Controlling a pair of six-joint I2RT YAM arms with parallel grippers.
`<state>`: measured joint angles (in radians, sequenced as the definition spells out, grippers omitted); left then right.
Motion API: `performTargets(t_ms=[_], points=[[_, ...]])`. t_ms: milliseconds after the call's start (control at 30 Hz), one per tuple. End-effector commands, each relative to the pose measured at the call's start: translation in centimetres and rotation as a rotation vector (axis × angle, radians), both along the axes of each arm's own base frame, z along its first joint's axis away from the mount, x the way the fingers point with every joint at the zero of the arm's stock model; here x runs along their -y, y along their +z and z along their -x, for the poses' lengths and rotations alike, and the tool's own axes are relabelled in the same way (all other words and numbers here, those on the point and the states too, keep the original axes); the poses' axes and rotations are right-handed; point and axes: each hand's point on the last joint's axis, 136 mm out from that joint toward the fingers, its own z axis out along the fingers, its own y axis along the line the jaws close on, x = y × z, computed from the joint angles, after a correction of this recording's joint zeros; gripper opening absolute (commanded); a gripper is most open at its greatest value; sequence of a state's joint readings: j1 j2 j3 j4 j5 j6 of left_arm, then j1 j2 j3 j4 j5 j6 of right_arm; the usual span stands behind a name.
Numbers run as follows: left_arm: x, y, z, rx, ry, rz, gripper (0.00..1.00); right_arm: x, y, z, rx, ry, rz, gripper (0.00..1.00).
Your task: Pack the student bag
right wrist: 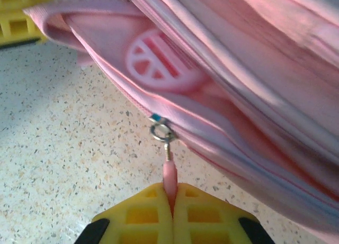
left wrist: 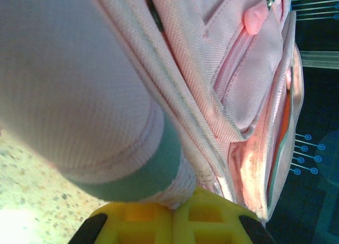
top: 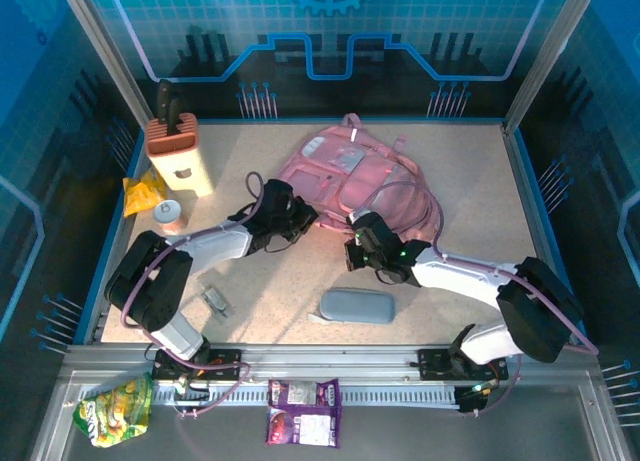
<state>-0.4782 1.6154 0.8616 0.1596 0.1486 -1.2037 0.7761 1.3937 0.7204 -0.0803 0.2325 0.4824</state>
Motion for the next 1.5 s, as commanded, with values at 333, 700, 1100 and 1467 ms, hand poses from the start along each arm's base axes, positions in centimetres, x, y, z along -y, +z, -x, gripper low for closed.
performTargets(t_ms=[333,700,1100,1467], points=[[-3.0,1.8,-6.8,0.085,-0.064,-0.099,0.0,5.4,-0.6,3.9,-0.127,-0.079,0.053,0.0],[-0.8,2.2,-4.0,0.087,-0.167,-0.107,0.45,0.3,-0.5,2.7,-0.14,0.018,-0.071,0.0],[4.0,-0.2,4.7,0.033,0.034,-0.025,0.64,-0.1,-0.8,2.5,-0.117,0.028,-0.091,0.0],[10.2,-2.7,3.4,-0.004,0.02,0.03,0.51,0.3,-1.2,2.2,-0.085,0.018,-0.096,0.0]])
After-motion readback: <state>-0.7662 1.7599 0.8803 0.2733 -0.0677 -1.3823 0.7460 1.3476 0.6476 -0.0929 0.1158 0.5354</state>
